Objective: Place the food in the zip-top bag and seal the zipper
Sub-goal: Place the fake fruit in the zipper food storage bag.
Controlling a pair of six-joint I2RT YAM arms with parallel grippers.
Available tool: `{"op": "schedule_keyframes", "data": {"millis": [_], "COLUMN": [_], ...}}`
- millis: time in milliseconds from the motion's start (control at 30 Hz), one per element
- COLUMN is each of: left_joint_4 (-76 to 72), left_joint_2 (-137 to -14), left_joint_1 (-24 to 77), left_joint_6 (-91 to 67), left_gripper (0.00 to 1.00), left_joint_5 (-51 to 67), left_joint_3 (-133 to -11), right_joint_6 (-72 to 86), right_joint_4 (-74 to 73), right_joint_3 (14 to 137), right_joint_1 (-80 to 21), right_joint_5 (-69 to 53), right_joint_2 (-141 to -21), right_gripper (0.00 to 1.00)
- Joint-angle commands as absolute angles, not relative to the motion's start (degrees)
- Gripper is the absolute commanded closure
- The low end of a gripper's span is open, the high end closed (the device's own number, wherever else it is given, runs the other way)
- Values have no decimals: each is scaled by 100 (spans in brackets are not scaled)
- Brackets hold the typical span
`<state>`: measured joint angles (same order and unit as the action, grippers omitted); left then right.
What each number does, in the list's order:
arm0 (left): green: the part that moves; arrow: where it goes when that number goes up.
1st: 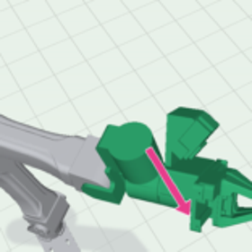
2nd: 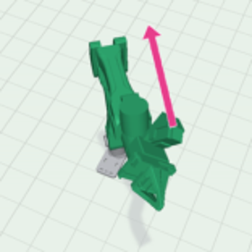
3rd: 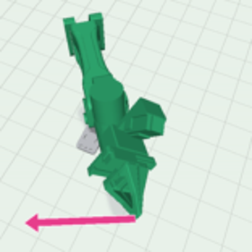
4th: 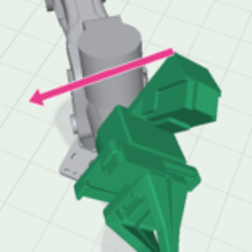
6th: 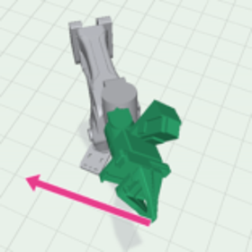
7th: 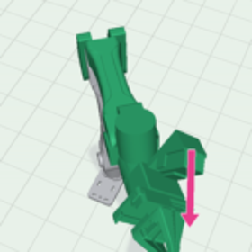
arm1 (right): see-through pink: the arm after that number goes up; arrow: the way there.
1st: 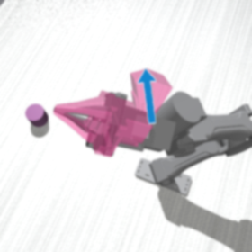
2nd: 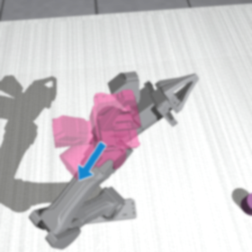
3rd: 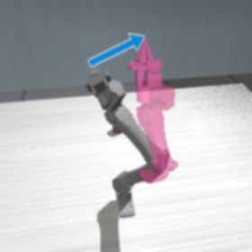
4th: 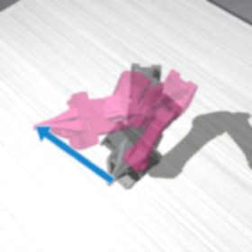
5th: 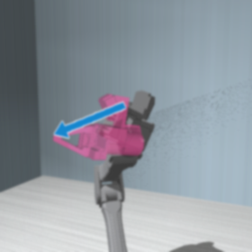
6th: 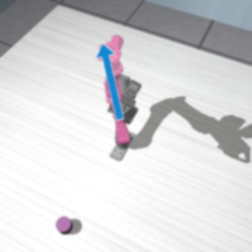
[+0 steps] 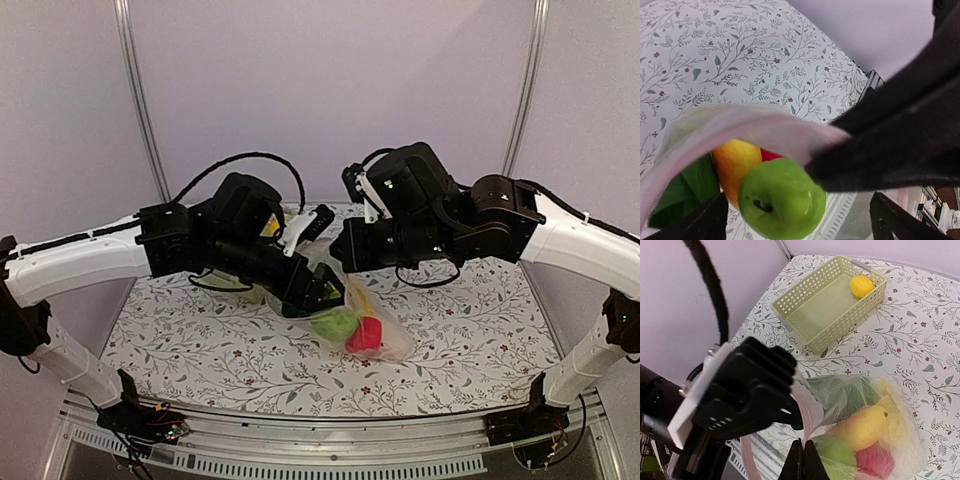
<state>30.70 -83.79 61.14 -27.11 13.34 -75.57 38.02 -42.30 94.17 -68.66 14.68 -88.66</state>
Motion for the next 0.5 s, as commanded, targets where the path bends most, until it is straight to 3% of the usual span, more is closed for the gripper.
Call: {"op": "schedule_keyframes", "data": {"millis": [0,233,400,467], "left_joint_4": [3542,4209,4677,4777], "left_joint_2": [-7649,-6741,-6802,-6968], "left_joint_1": [6210,5933,5706,5689], "left_joint_6": [-2511,-2583,-2769,-2832], "left_gripper": [0,0,1,5], "left_joint_5": [1284,781,26,18], "left_joint_3": [-7525,-7482,-7410,-7445], "right_joint_6": [3844,3799,3780,3788], "right_joint_4": [-4042,-4049,-4026,-4032], "right_joint_3": [9361,9406,9437,9431], "right_joint_1": [-6864,-6858,-6858,-6862], "right_joint_5": [1679,1653,1605,1579], "right_joint_2": [-8575,-8578,-8603,-8613], "right_gripper": [100,100,100,100]}}
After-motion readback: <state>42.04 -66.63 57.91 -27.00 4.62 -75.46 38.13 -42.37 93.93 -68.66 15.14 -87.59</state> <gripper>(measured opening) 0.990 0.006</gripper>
